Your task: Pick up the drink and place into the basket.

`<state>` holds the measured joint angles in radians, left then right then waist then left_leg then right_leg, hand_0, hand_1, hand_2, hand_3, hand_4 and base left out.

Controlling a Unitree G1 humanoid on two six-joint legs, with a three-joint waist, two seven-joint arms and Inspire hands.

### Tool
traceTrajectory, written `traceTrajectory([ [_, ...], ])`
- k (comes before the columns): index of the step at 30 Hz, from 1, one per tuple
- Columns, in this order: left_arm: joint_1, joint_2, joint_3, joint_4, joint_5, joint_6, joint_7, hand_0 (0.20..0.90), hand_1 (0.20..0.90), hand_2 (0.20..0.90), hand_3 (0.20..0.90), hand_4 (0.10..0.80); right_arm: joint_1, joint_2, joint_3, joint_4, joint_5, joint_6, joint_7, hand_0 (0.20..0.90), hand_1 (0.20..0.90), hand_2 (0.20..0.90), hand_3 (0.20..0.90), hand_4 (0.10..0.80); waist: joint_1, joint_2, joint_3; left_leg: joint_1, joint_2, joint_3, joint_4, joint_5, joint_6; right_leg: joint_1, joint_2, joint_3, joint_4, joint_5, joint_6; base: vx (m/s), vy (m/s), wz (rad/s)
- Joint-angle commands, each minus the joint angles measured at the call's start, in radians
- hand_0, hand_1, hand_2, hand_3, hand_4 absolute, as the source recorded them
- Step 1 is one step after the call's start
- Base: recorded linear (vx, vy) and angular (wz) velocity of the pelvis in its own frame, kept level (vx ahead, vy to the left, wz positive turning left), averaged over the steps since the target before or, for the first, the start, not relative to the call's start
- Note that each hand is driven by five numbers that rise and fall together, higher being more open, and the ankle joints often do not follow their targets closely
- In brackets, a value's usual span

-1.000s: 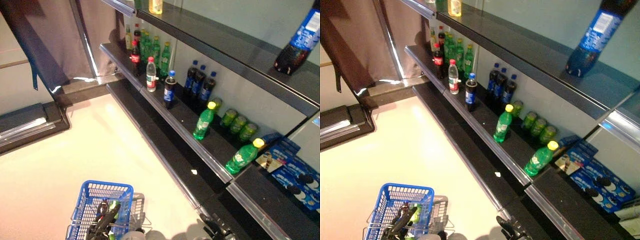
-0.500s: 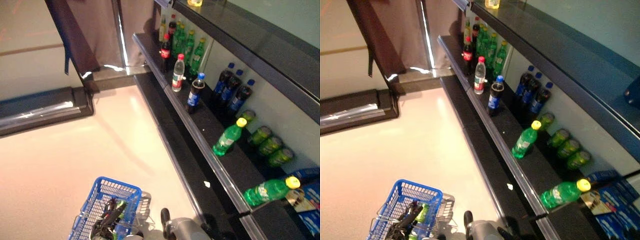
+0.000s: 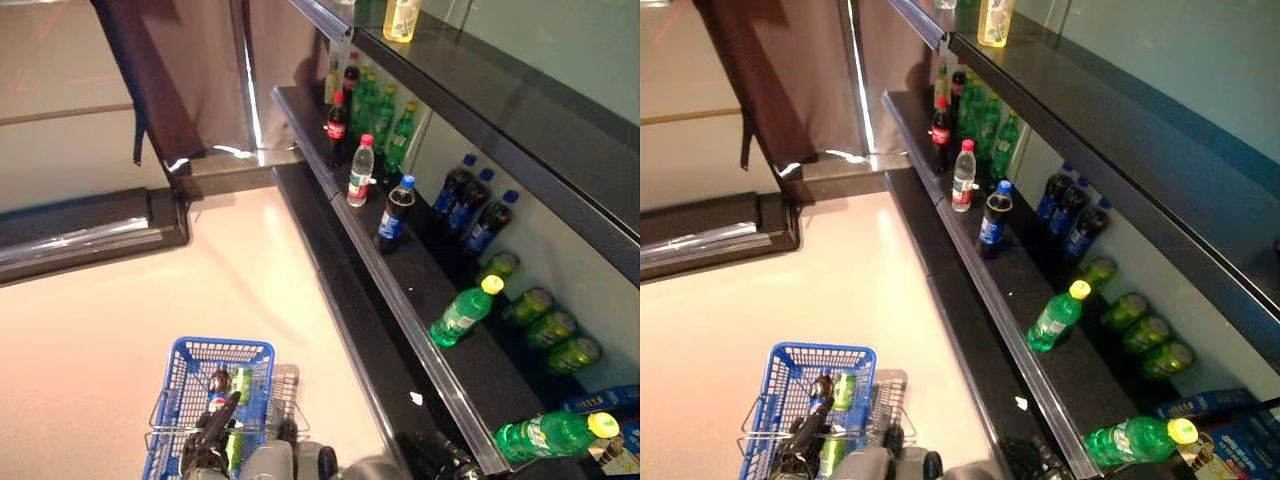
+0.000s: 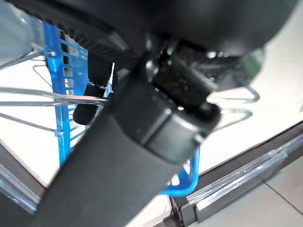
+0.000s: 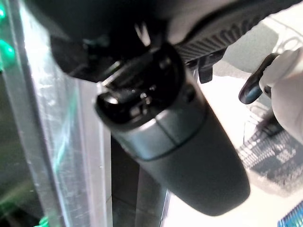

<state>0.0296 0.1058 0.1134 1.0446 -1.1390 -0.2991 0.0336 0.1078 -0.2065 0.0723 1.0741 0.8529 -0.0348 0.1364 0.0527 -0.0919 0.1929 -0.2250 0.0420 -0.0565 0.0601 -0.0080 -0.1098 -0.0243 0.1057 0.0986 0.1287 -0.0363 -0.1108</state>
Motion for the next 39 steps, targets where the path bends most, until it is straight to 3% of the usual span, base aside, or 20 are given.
traceTrajectory([
  [1, 0.148, -0.025, -0.046, -0.158, -0.021, -0.081, -0.098, 0.300, 0.300, 0.300, 0.200, 0.100, 0.044, -0.020, -0.022, -0.024, -0.020, -0.047, 0.065, 0.900, 0.900, 0.900, 0.900, 0.800, 0.033, -0.032, -0.023, -0.024, 0.062, -0.079, -0.053, 0.173, 0.061, 0.208, -0.079, 0.154, -0.032, -0.069, 0.160, 0.418, 0.455, -0.48],
  [4, 0.118, -0.029, -0.036, -0.151, -0.027, -0.068, -0.073, 0.300, 0.300, 0.300, 0.200, 0.100, 0.043, -0.002, -0.055, 0.003, -0.033, -0.056, 0.068, 0.900, 0.900, 0.900, 0.900, 0.800, 0.007, -0.019, -0.024, -0.014, 0.108, -0.007, 0.029, 0.151, 0.048, 0.212, -0.159, 0.100, 0.010, -0.102, 0.207, 0.325, 0.401, -0.55],
  [5, 0.105, -0.026, -0.041, -0.154, -0.008, -0.061, -0.058, 0.300, 0.300, 0.300, 0.200, 0.100, 0.051, 0.006, -0.061, -0.003, -0.043, -0.060, 0.058, 0.900, 0.900, 0.900, 0.900, 0.800, 0.003, -0.016, -0.024, -0.018, 0.103, 0.003, 0.055, 0.139, 0.047, 0.215, -0.179, 0.079, 0.030, -0.114, 0.217, 0.432, 0.512, -0.29],
  [8, 0.091, -0.006, -0.073, -0.189, 0.032, -0.024, -0.020, 0.300, 0.300, 0.300, 0.200, 0.100, 0.082, 0.024, -0.070, -0.040, -0.023, -0.064, 0.013, 0.900, 0.900, 0.900, 0.900, 0.800, 0.004, -0.025, -0.028, -0.025, 0.038, 0.029, 0.142, 0.073, 0.079, 0.189, -0.244, 0.018, 0.116, -0.045, 0.258, 0.366, 0.412, 0.14],
  [9, 0.092, 0.011, -0.080, -0.198, 0.026, -0.018, -0.017, 0.300, 0.300, 0.300, 0.200, 0.100, 0.087, 0.031, -0.069, -0.055, -0.023, -0.067, 0.003, 0.900, 0.900, 0.900, 0.900, 0.800, 0.003, -0.025, -0.029, -0.001, 0.019, 0.047, 0.136, 0.058, 0.095, 0.148, -0.271, -0.012, 0.171, 0.027, 0.276, 0.211, 0.276, 0.34],
  [12, 0.090, 0.038, -0.086, -0.207, 0.023, -0.019, -0.016, 0.300, 0.300, 0.300, 0.200, 0.100, 0.072, 0.037, -0.043, -0.070, -0.018, -0.078, 0.009, 0.900, 0.900, 0.900, 0.900, 0.800, 0.004, -0.010, -0.025, 0.081, 0.000, 0.082, 0.074, 0.050, 0.117, 0.081, -0.290, -0.069, 0.218, 0.093, 0.269, 0.245, 0.245, -0.08],
  [13, 0.088, 0.042, -0.091, -0.202, 0.024, -0.025, -0.015, 0.300, 0.300, 0.300, 0.200, 0.100, 0.063, 0.038, -0.034, -0.072, -0.015, -0.077, -0.002, 0.900, 0.900, 0.900, 0.900, 0.800, 0.003, -0.006, -0.026, 0.092, -0.005, 0.082, 0.060, 0.051, 0.120, 0.074, -0.272, -0.065, 0.208, 0.085, 0.262, 0.340, 0.223, -0.13],
  [14, 0.077, 0.053, -0.108, -0.184, 0.027, -0.028, -0.012, 0.300, 0.300, 0.300, 0.200, 0.100, 0.054, 0.039, -0.020, -0.076, 0.015, -0.070, -0.031, 0.900, 0.900, 0.900, 0.900, 0.800, -0.006, -0.007, -0.035, 0.091, -0.028, 0.054, 0.058, 0.049, 0.128, 0.074, -0.206, -0.043, 0.154, 0.036, 0.234, 0.335, 0.171, 0.03],
  [15, 0.069, 0.057, -0.105, -0.164, 0.042, -0.024, -0.015, 0.300, 0.300, 0.300, 0.200, 0.100, 0.052, 0.039, -0.019, -0.067, 0.030, -0.070, -0.040, 0.900, 0.900, 0.900, 0.900, 0.800, -0.012, -0.011, -0.043, 0.103, -0.051, 0.047, 0.050, 0.048, 0.130, 0.065, -0.172, -0.047, 0.106, 0.029, 0.214, 0.341, 0.146, 0.22],
  [17, 0.061, 0.057, -0.084, -0.138, 0.048, -0.017, -0.022, 0.300, 0.300, 0.300, 0.200, 0.100, 0.048, 0.029, -0.018, -0.048, 0.043, -0.074, -0.028, 0.900, 0.900, 0.900, 0.900, 0.800, -0.021, -0.019, -0.042, 0.138, -0.074, 0.070, 0.043, 0.038, 0.125, 0.062, -0.141, -0.092, 0.006, 0.031, 0.187, 0.278, 0.086, 0.11],
  [20, 0.053, 0.055, -0.058, -0.083, 0.051, -0.017, -0.072, 0.300, 0.300, 0.300, 0.200, 0.100, 0.050, 0.010, -0.024, -0.025, 0.048, -0.078, 0.005, 0.900, 0.900, 0.900, 0.900, 0.800, -0.046, -0.034, -0.041, 0.169, -0.110, 0.108, 0.049, 0.021, 0.115, 0.067, -0.079, -0.092, -0.139, 0.111, 0.172, 0.285, 0.077, -0.15],
  [25, 0.038, 0.039, -0.054, -0.061, 0.053, -0.029, -0.069, 0.300, 0.300, 0.300, 0.200, 0.100, 0.029, 0.016, -0.039, 0.022, 0.038, -0.068, 0.009, 0.900, 0.900, 0.900, 0.900, 0.800, -0.068, -0.029, -0.045, 0.204, -0.128, 0.128, 0.116, -0.041, 0.121, 0.034, -0.081, -0.116, -0.098, 0.107, 0.160, 0.162, -0.012, 0.08],
  [26, 0.028, 0.033, -0.054, -0.040, 0.032, -0.033, -0.072, 0.300, 0.300, 0.300, 0.200, 0.100, 0.021, 0.015, -0.046, 0.037, 0.035, -0.064, 0.003, 0.900, 0.900, 0.900, 0.900, 0.800, -0.079, -0.027, -0.051, 0.195, -0.136, 0.119, 0.188, -0.032, 0.113, 0.032, -0.075, -0.097, -0.090, 0.102, 0.152, 0.161, 0.007, 0.04],
  [27, 0.017, 0.023, -0.042, -0.020, 0.021, -0.027, -0.100, 0.300, 0.300, 0.300, 0.200, 0.100, 0.014, 0.010, -0.052, 0.047, 0.027, -0.068, 0.000, 0.900, 0.900, 0.900, 0.900, 0.800, -0.082, -0.025, -0.055, 0.166, -0.140, 0.123, 0.318, 0.011, 0.087, 0.043, -0.088, -0.141, -0.086, 0.090, 0.137, 0.193, 0.007, 0.08],
  [29, 0.015, 0.010, -0.051, -0.002, 0.046, -0.038, -0.124, 0.300, 0.300, 0.300, 0.200, 0.100, 0.012, 0.006, -0.042, 0.047, 0.014, -0.080, -0.001, 0.900, 0.900, 0.900, 0.900, 0.800, -0.086, -0.032, -0.052, 0.110, -0.155, 0.136, 0.486, 0.046, 0.062, 0.055, -0.105, -0.155, -0.083, 0.093, 0.123, 0.194, 0.018, 0.12],
  [34, 0.020, 0.025, -0.055, 0.010, -0.018, -0.023, -0.153, 0.300, 0.300, 0.300, 0.200, 0.100, -0.008, -0.012, -0.029, 0.051, -0.040, -0.065, 0.017, 0.900, 0.900, 0.900, 0.900, 0.800, -0.089, -0.004, -0.047, 0.125, -0.071, 0.118, 0.291, 0.055, 0.075, 0.071, -0.081, -0.083, -0.062, 0.052, 0.127, 0.201, 0.148, -0.16],
  [36, 0.031, 0.020, -0.040, 0.023, -0.026, -0.023, -0.167, 0.300, 0.300, 0.300, 0.200, 0.100, -0.016, -0.013, -0.022, 0.075, -0.036, -0.062, 0.018, 0.900, 0.900, 0.900, 0.900, 0.800, -0.070, 0.003, -0.046, 0.123, -0.015, 0.075, 0.132, 0.085, 0.068, 0.099, -0.071, -0.041, -0.069, 0.031, 0.132, 0.238, 0.204, -0.16],
  [37, 0.034, 0.020, -0.036, 0.026, -0.028, -0.022, -0.171, 0.300, 0.300, 0.300, 0.200, 0.100, -0.016, -0.014, -0.023, 0.081, -0.036, -0.062, 0.019, 0.900, 0.900, 0.900, 0.900, 0.800, -0.066, 0.003, -0.047, 0.123, -0.006, 0.065, 0.108, 0.090, 0.066, 0.104, -0.071, -0.034, -0.070, 0.027, 0.133, 0.278, 0.227, -0.15],
  [38, 0.042, 0.016, -0.026, 0.036, -0.035, -0.021, -0.179, 0.300, 0.300, 0.300, 0.200, 0.100, -0.018, -0.016, -0.028, 0.096, -0.040, -0.059, 0.024, 0.900, 0.900, 0.900, 0.900, 0.800, -0.054, 0.005, -0.048, 0.121, 0.027, 0.030, 0.042, 0.117, 0.053, 0.121, -0.072, -0.012, -0.074, 0.017, 0.136, 0.337, 0.278, -0.29],
  [39, 0.056, 0.005, -0.011, 0.048, -0.047, -0.025, -0.190, 0.300, 0.300, 0.300, 0.200, 0.100, -0.027, -0.022, -0.037, 0.119, -0.046, -0.056, 0.034, 0.900, 0.900, 0.900, 0.900, 0.800, -0.039, 0.009, -0.050, 0.117, 0.086, -0.024, -0.029, 0.172, 0.029, 0.143, -0.075, 0.024, -0.077, 0.004, 0.141, 0.348, 0.294, -0.39],
])
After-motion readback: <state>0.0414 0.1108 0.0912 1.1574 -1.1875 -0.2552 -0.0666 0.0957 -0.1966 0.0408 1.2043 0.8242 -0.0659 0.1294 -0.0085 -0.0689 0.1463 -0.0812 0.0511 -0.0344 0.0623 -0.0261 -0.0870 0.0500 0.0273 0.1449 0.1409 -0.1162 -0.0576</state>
